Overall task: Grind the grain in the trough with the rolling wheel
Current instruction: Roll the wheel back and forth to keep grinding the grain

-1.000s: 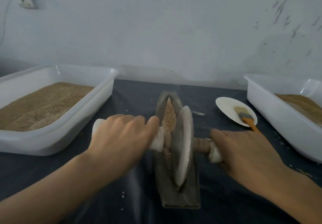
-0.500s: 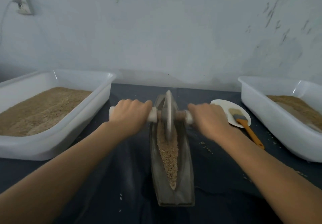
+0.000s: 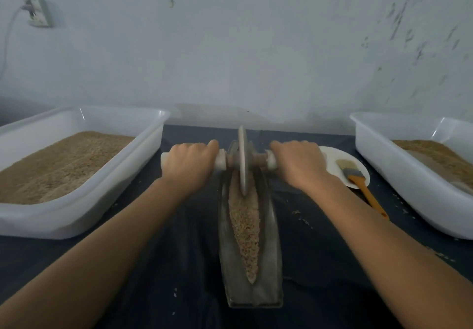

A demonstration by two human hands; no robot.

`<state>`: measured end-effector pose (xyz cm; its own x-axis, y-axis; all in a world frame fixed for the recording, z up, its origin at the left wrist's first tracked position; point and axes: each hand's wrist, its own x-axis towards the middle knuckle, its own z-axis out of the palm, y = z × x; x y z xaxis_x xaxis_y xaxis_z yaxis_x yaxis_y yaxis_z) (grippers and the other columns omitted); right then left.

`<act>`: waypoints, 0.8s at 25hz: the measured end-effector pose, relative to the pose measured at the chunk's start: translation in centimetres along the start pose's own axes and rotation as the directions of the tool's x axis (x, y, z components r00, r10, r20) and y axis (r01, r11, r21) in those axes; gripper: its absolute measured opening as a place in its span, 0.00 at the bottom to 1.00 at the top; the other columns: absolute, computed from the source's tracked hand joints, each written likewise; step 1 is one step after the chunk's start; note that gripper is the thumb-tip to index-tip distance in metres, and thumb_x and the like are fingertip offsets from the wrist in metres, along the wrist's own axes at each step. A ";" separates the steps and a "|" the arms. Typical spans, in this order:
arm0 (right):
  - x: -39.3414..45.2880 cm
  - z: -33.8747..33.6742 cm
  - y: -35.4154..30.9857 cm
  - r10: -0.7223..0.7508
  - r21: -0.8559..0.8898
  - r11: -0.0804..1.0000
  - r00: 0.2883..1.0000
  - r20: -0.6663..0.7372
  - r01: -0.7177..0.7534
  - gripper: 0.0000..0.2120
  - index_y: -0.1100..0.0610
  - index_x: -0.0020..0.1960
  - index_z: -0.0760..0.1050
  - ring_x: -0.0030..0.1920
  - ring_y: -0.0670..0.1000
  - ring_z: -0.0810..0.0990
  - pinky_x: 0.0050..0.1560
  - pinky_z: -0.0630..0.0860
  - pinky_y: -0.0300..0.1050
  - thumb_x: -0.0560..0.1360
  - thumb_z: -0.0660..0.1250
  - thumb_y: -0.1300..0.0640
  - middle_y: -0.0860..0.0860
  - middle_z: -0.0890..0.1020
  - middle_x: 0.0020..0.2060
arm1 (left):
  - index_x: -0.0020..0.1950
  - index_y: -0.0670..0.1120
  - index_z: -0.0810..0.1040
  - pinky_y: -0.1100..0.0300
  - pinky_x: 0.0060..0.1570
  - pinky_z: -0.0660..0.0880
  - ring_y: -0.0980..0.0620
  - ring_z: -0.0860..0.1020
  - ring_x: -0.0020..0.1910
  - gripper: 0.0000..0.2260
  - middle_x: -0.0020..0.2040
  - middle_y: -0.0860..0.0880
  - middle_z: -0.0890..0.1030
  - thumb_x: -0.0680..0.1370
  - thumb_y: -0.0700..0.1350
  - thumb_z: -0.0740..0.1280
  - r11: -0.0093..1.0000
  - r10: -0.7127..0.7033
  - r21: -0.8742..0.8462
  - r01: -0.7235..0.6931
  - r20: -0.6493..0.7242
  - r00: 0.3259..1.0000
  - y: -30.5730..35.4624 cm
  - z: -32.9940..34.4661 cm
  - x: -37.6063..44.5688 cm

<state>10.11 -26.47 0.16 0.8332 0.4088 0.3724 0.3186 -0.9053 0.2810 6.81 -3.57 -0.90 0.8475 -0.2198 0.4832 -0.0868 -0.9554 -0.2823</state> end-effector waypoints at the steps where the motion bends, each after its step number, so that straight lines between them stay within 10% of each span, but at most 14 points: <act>1: 1.2 0.1 0.1 0.022 -0.003 1.000 1.000 -0.003 -0.022 0.10 0.51 0.51 0.69 0.43 0.58 0.78 0.37 0.63 0.48 0.73 0.67 0.52 0.53 0.81 0.45 | 0.49 0.48 0.67 0.55 0.34 0.67 0.45 0.78 0.39 0.09 0.43 0.50 0.79 0.74 0.46 0.65 1.000 -0.024 0.000 0.024 0.029 0.999 -0.1 0.4 1.2; 7: -7.8 -1.9 -0.4 -0.153 0.073 0.985 0.987 -0.046 0.156 0.17 0.51 0.44 0.68 0.35 0.55 0.78 0.30 0.70 0.48 0.64 0.74 0.52 0.49 0.79 0.37 | 0.44 0.52 0.61 0.57 0.30 0.61 0.51 0.71 0.30 0.21 0.35 0.55 0.72 0.65 0.48 0.74 0.987 0.132 -0.090 -0.131 0.013 0.991 0.6 -3.4 -6.4; 11: -13.0 -5.2 -0.1 -0.186 0.070 0.975 0.950 -0.249 0.209 0.27 0.51 0.35 0.66 0.21 0.51 0.68 0.28 0.44 0.35 0.44 0.79 0.57 0.46 0.69 0.25 | 0.37 0.48 0.70 0.59 0.25 0.58 0.47 0.70 0.22 0.21 0.27 0.52 0.69 0.51 0.37 0.76 0.964 0.225 -0.105 -0.245 -0.174 0.959 0.3 -6.5 -11.0; 15: -8.5 -2.2 -0.4 -0.125 -0.009 0.992 0.992 -0.021 0.124 0.19 0.50 0.42 0.67 0.31 0.53 0.77 0.26 0.70 0.46 0.61 0.76 0.53 0.48 0.77 0.33 | 0.39 0.48 0.71 0.60 0.25 0.57 0.48 0.74 0.23 0.21 0.28 0.52 0.74 0.54 0.45 0.79 0.986 0.168 -0.017 -0.168 -0.015 0.986 0.6 -3.7 -7.4; 20: 1.8 -0.1 0.0 -0.020 -0.071 0.997 0.996 -0.086 0.014 0.10 0.52 0.51 0.71 0.42 0.59 0.80 0.35 0.64 0.47 0.72 0.68 0.54 0.52 0.82 0.43 | 0.47 0.48 0.69 0.56 0.30 0.65 0.45 0.78 0.35 0.08 0.39 0.50 0.79 0.73 0.47 0.66 0.996 -0.087 -0.023 0.087 -0.019 0.996 -0.2 1.3 0.8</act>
<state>11.53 -25.75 0.94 0.7849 0.4353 0.4410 0.2975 -0.8891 0.3480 8.16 -3.33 -1.54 0.8417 -0.1395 0.5216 -0.0249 -0.9750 -0.2206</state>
